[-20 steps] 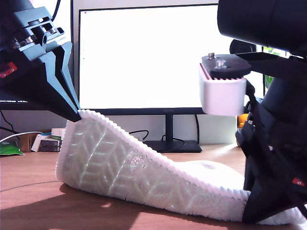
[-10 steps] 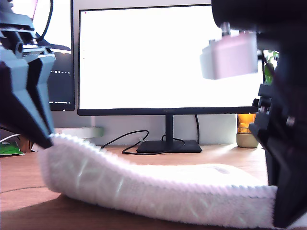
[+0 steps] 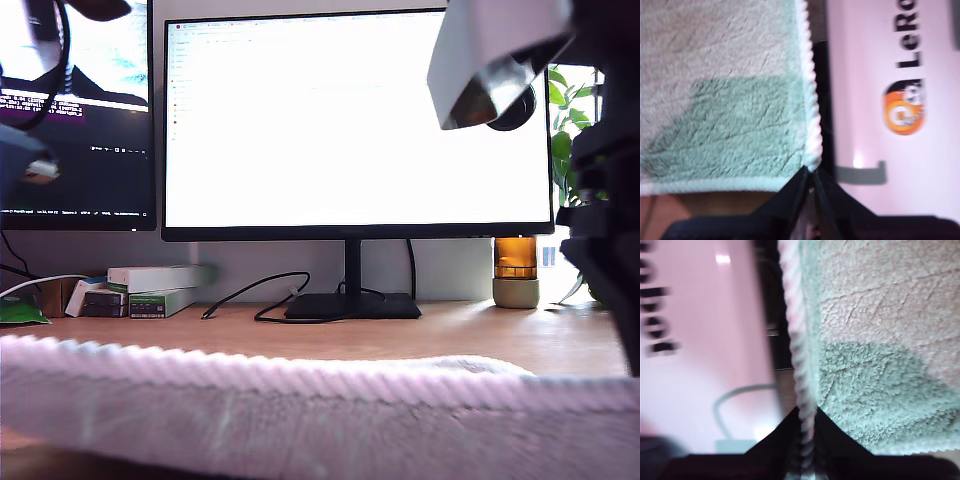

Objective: Fold the tea towel to a neat square and place it to the right

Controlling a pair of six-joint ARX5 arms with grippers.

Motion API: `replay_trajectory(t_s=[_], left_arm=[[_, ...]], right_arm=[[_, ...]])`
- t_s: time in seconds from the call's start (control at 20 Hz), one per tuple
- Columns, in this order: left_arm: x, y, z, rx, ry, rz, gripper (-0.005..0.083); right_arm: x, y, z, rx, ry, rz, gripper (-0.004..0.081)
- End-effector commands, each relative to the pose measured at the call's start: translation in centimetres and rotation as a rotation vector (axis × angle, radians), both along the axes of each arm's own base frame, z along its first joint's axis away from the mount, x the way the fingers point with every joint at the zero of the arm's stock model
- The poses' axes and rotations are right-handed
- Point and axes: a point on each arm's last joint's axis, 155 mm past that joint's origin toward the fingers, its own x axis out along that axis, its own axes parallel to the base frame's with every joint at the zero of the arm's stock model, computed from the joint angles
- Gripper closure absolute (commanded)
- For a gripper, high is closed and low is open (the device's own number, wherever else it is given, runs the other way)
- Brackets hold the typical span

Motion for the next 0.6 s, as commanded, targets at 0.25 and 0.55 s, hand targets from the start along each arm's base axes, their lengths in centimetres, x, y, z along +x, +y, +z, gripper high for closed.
replay_trajectory(t_s=[0.25,0.55], left_arm=[[-1.7,0.1,0.3,-0.01,0.079,-0.007,0.0798],[1.0,-0.7,0.5,-0.03,-0.047,0.016,0.0798]], right_arm=[[-2.0,-0.7,-0.1,-0.019,0.101,0.002,0.0783],[1.5,0.3,0.4,-0.001,-0.057,-0.018,0.0783]])
